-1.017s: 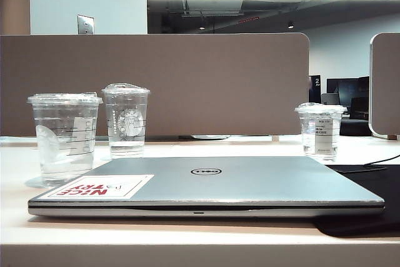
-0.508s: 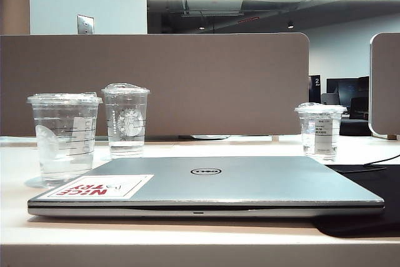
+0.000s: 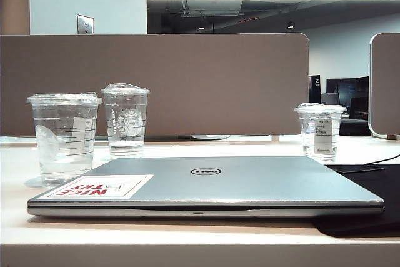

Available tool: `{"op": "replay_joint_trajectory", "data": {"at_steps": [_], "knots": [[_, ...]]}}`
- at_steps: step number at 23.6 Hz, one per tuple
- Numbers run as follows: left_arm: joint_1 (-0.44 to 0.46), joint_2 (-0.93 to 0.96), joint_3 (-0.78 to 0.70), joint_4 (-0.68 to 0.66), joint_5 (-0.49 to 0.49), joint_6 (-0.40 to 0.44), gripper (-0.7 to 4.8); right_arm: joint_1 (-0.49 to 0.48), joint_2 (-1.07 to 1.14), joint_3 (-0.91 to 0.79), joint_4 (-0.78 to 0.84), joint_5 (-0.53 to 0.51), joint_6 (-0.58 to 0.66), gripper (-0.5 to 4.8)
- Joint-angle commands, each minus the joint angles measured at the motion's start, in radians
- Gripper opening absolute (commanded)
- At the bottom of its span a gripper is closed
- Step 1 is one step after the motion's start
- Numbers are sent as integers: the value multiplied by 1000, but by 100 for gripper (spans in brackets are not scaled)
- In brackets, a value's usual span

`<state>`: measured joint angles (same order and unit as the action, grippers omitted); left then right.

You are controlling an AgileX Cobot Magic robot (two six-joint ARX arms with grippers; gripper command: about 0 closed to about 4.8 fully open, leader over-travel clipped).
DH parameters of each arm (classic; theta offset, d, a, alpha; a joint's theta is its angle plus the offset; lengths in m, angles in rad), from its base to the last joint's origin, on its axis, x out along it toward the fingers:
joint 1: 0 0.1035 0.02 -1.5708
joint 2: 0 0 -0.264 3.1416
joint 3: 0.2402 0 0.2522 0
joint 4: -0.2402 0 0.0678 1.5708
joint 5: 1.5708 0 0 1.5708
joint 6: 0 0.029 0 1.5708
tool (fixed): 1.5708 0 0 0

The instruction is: Pick up the coffee cup on the middle and place it on the left side of the laptop.

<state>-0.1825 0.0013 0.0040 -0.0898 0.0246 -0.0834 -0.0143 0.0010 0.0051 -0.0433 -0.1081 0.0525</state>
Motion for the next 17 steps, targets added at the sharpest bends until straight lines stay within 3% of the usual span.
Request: {"op": "replay_joint_trajectory", "data": {"at_steps": [1,9,17], "knots": [[59,0,3,8,8,-3,-5,0,-2,-4,18,1,0,-5],[201,0,3,92,-32,5,-5,0,-2,-4,18,1,-1,-5],[202,0,3,114,-3,53,-5,0,-2,-4,18,1,-1,-5]]}}
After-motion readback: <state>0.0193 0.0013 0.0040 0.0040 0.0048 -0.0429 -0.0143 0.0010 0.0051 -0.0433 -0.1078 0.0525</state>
